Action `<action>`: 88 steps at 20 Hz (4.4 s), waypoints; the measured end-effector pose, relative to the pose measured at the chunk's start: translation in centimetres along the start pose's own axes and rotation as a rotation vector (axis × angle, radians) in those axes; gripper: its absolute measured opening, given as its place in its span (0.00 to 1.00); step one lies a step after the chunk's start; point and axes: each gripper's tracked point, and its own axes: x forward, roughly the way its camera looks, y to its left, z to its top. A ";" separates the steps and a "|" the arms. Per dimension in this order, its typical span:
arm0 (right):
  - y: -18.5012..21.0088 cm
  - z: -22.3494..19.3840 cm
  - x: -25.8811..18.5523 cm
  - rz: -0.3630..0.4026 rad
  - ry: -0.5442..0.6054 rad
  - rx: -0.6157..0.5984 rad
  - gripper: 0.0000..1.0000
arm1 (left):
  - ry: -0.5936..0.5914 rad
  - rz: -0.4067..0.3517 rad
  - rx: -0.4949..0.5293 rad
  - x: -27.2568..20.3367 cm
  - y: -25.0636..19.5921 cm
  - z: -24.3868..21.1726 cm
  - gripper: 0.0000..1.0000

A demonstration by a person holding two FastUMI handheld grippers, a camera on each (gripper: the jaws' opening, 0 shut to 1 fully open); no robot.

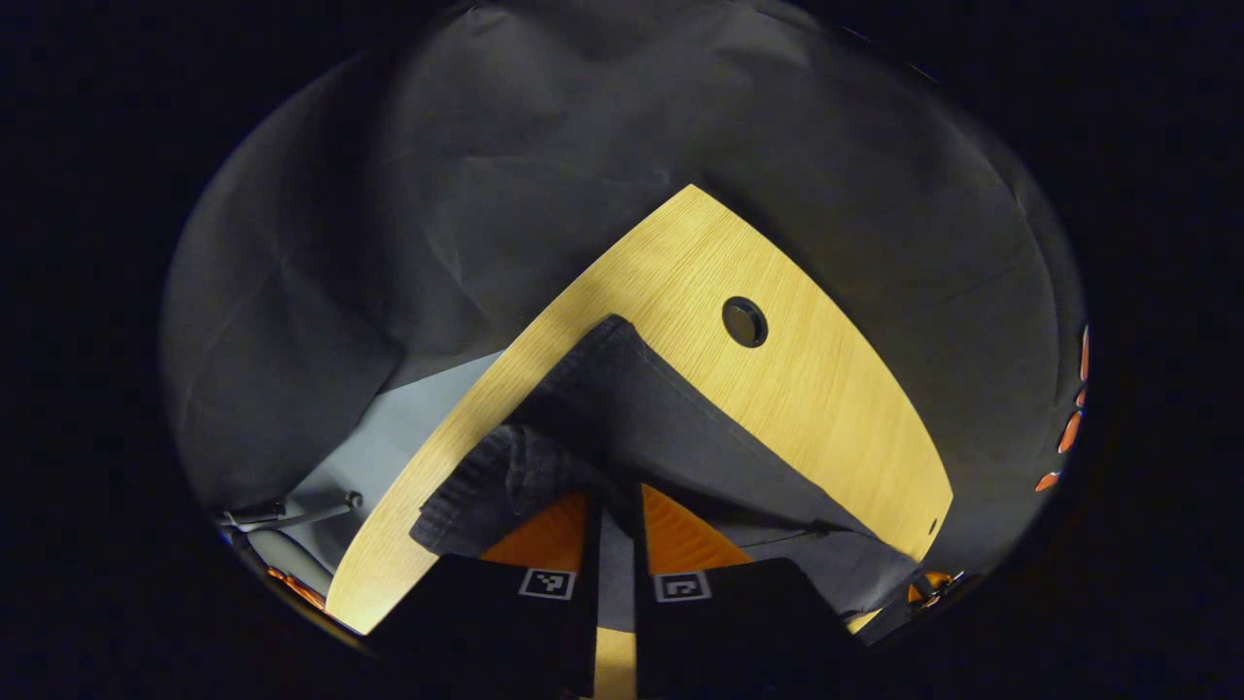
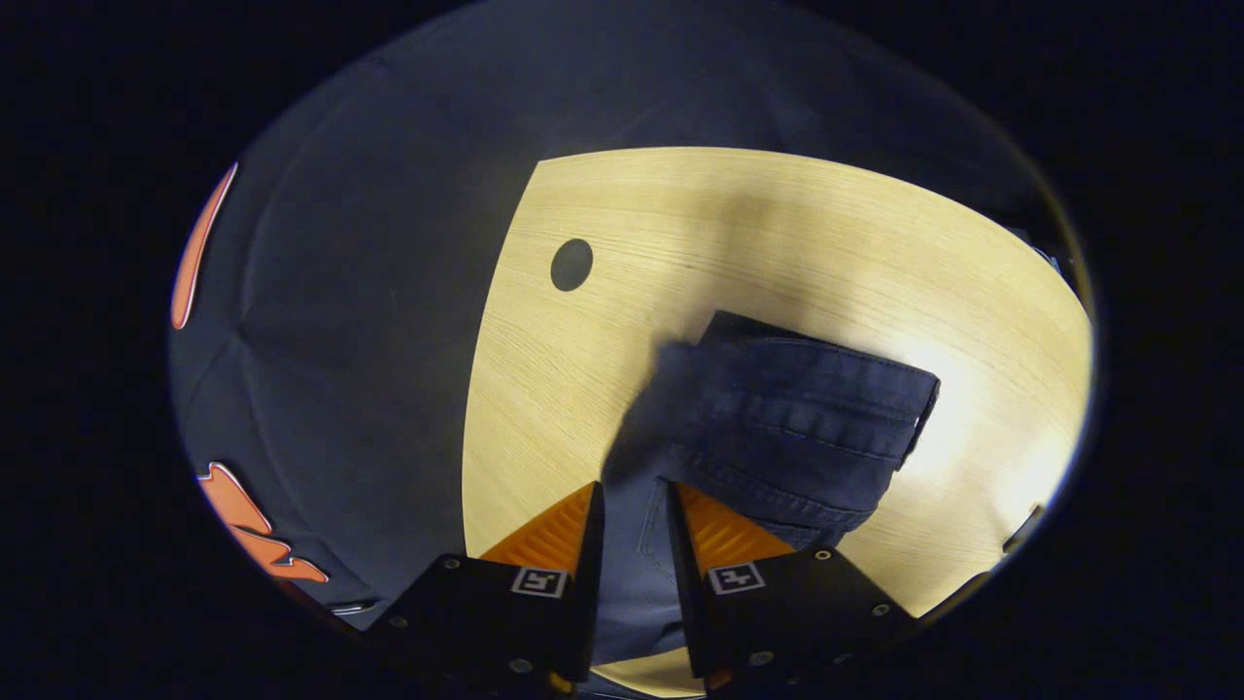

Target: Grasp the waist and the cuffs of the jeans and fold them to make the two legs overlap; first hold the waist and fold one-third of the jeans toward the cuffs, then hold the cuffs and fold the remaining one-third in the same direction to finish folding.

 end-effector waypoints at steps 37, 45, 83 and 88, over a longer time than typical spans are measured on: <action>-0.3 -3.2 -0.9 0.038 -0.167 -0.322 0.23 | -0.020 0.124 0.292 -8.2 2.9 -7.5 0.98; 8.6 -13.6 -6.0 0.212 -0.172 -0.519 0.23 | -0.004 0.093 0.311 -6.3 6.1 -4.4 0.98; 11.4 -22.8 -7.2 0.105 -0.103 -0.740 0.97 | -0.015 -0.231 0.283 -4.1 -0.9 -0.9 0.04; 11.6 -22.2 -7.5 0.143 -0.079 -0.740 0.97 | -0.036 -0.125 0.369 -6.3 -1.5 -1.1 0.04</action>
